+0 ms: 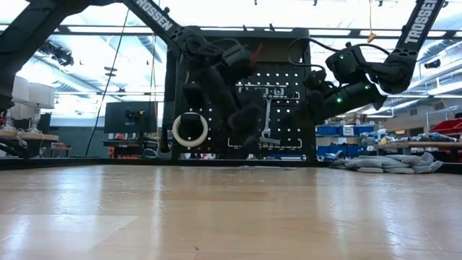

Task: Hang tools onto peg board
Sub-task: Hang the silver wrench on the black pegboard

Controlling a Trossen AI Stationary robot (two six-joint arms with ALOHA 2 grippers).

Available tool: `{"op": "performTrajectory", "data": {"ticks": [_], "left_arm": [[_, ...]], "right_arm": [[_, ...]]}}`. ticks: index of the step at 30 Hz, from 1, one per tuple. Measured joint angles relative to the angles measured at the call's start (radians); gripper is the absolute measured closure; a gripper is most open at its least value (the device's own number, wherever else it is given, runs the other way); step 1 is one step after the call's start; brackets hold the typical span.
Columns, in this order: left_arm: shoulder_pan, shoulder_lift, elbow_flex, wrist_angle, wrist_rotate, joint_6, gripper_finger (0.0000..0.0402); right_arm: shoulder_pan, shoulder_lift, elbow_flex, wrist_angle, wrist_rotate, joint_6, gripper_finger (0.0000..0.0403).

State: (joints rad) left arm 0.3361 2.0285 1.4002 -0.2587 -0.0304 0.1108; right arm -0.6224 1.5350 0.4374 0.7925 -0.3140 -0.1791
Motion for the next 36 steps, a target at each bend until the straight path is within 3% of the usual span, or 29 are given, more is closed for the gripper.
{"op": "performTrajectory", "data": {"ticks": [5, 12, 14, 17, 23, 36], "left_arm": [[0.024, 0.033, 0.0, 0.027, 0.041, -0.008, 0.0188], [0.017, 0.088, 0.001, 0.02, 0.059, -0.006, 0.0195], [0.005, 0.088, 0.002, 0.008, 0.023, 0.029, 0.0203], [-0.009, 0.088, 0.002, 0.007, -0.002, 0.067, 0.0239], [-0.026, 0.086, 0.003, 0.011, -0.024, 0.067, 0.0381], [-0.031, -0.015, 0.063, -0.168, 0.028, -0.014, 0.0401]], "right_arm": [[0.001, -0.004, 0.0, 0.0, -0.004, 0.0, 0.0199], [0.001, -0.004, 0.0, 0.003, -0.014, -0.001, 0.0199], [0.001, -0.004, 0.0, 0.003, -0.018, 0.0, 0.0199], [0.001, -0.004, 0.0, 0.012, -0.022, 0.0, 0.0199], [0.001, -0.005, 0.0, 0.02, -0.022, 0.0, 0.0199], [0.025, -0.005, 0.0, -0.007, -0.022, -0.008, 0.0199]]}}
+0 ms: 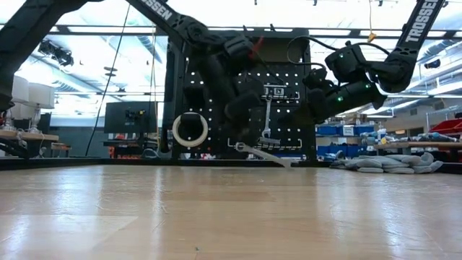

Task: Hang tools onto peg board
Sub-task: Hang the silver wrench on the black pegboard

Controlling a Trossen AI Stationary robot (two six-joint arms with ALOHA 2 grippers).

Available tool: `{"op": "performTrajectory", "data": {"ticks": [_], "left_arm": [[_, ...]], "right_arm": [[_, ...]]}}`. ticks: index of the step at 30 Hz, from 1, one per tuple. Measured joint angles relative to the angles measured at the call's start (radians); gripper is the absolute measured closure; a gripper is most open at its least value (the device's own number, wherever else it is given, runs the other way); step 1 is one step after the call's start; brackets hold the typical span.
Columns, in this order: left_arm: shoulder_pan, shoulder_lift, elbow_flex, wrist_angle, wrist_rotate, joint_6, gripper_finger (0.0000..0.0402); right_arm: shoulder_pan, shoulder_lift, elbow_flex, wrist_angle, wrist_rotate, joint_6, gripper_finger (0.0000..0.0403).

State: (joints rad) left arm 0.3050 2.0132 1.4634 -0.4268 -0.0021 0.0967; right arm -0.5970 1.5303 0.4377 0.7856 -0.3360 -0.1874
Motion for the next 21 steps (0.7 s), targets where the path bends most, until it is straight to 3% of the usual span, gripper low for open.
{"op": "performTrajectory", "data": {"ticks": [14, 17, 21], "left_arm": [[0.0, 0.002, 0.01, -0.069, 0.032, 0.012, 0.0392], [-0.005, 0.004, 0.01, -0.036, 0.031, 0.072, 0.036], [-0.02, 0.019, 0.01, 0.019, 0.027, 0.181, 0.0287]], "right_arm": [[0.01, 0.0, 0.0, -0.034, -0.007, 0.001, 0.0199], [0.015, 0.0, 0.0, -0.015, -0.007, 0.001, 0.0199], [0.015, 0.0, 0.0, -0.009, -0.021, 0.001, 0.0199]]}}
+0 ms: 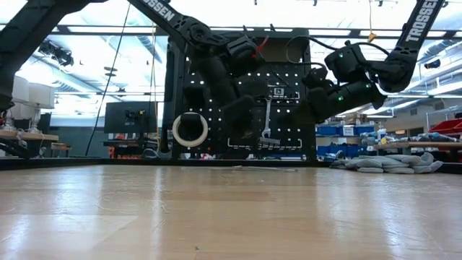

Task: Hang tools onto peg board
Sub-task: Hang the silver wrench on the black pegboard

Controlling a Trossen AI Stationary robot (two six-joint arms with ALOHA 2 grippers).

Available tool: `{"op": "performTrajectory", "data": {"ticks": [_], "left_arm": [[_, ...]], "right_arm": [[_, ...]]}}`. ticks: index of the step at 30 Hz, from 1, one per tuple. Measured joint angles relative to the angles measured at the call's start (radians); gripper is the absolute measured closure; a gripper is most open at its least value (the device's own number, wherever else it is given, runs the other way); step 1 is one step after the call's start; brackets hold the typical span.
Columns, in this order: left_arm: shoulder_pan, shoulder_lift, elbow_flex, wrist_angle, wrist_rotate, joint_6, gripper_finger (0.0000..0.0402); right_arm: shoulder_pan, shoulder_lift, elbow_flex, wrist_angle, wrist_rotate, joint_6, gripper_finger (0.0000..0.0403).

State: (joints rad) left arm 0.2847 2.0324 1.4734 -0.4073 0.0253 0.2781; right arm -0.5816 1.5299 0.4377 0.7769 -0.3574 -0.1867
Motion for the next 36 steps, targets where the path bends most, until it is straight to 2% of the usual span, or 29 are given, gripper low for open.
{"op": "performTrajectory", "data": {"ticks": [3, 6, 11, 20, 23, 28, 33, 36], "left_arm": [[-0.002, 0.014, 0.0, 0.031, -0.003, 0.033, 0.0229], [0.008, 0.035, 0.013, 0.024, 0.009, 0.033, 0.0189], [0.009, 0.072, 0.03, 0.039, -0.026, 0.028, 0.0181], [0.008, 0.115, 0.031, -0.028, 0.013, 0.029, 0.0228], [-0.005, 0.115, 0.027, -0.03, 0.004, 0.029, 0.0274], [-0.035, 0.113, 0.027, -0.055, -0.01, 0.033, 0.0379], [-0.071, 0.109, 0.034, -0.095, -0.081, 0.033, 0.0387], [-0.084, 0.11, 0.074, -0.177, -0.084, 0.026, 0.039]], "right_arm": [[0.0, 0.0, 0.0, 0.001, -0.004, 0.0, 0.0199], [0.0, 0.0, 0.0, 0.004, -0.013, 0.0, 0.0199], [0.0, 0.0, 0.001, 0.023, -0.033, 0.0, 0.0199], [0.0, 0.0, 0.001, 0.029, -0.038, 0.0, 0.0199], [0.0, 0.0, 0.001, 0.029, -0.039, 0.0, 0.0199], [-0.002, 0.0, 0.001, 0.025, -0.04, 0.0, 0.0199], [-0.002, 0.0, 0.001, 0.022, -0.039, 0.0, 0.0199], [-0.002, 0.0, 0.001, 0.016, -0.04, 0.001, 0.0199]]}}
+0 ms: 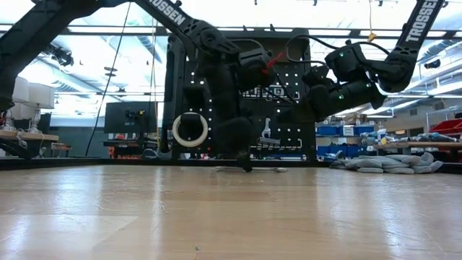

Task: Hang tools onto peg board
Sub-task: Hang the silver wrench on the black pegboard

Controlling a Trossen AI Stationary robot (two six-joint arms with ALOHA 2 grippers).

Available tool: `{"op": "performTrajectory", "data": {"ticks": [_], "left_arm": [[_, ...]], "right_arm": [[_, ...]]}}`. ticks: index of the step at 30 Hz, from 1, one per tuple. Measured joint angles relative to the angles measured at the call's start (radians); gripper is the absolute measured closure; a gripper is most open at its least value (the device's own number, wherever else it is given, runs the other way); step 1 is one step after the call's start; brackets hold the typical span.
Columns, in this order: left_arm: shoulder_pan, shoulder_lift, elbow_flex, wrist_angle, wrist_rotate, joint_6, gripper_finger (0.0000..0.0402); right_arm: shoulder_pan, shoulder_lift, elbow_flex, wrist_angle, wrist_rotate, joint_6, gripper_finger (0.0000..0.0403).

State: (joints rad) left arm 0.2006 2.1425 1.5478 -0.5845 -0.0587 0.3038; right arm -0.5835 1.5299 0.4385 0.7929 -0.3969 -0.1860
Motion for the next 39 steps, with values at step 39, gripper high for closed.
{"op": "performTrajectory", "data": {"ticks": [39], "left_arm": [[0.063, 0.007, 0.095, -0.013, 0.023, -0.077, 0.0401]], "right_arm": [[0.003, 0.282, 0.153, -0.241, -0.123, -0.131, 0.0251]]}}
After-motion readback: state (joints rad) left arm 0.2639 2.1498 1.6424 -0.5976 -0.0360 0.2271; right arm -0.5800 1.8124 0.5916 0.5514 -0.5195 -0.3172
